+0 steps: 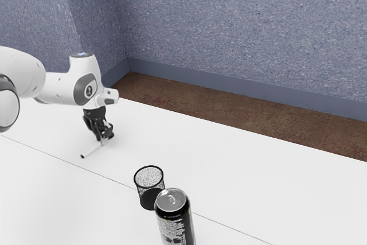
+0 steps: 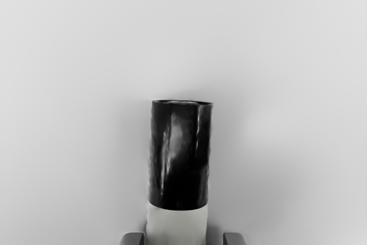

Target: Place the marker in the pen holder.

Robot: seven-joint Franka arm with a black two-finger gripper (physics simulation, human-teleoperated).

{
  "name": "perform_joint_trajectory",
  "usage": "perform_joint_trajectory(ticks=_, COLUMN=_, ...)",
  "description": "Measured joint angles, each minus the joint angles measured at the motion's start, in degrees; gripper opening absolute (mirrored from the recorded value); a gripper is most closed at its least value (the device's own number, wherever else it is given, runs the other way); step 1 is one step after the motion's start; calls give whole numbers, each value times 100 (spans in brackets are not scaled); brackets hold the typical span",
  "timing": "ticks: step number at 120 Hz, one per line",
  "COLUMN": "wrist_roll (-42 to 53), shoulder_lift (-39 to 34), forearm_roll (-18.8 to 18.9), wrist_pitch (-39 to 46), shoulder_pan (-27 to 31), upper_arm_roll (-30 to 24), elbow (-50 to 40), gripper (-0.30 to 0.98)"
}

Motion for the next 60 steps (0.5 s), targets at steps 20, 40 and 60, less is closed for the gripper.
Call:
perform_joint_trajectory(ticks=20, wrist_roll=31, shoulder_lift=14, forearm_roll=-22, wrist_pitch=2, shoulder_pan=-1, upper_arm_roll=-1, elbow=1, gripper=1)
perform_joint_trajectory(ticks=40, wrist_roll=3, shoulder_lift=-117, forearm_roll=15, wrist_pitch=-6, shoulder_pan=-42, upper_arm_roll=-3, elbow=0, gripper=-6)
perform_joint_trajectory(ticks=60, wrist_roll=-53, shoulder_lift=-1038, forearm_roll=-38, wrist_pitch=-388, shoulder_pan=-341, upper_arm_roll=-12, elbow=-181, gripper=-10)
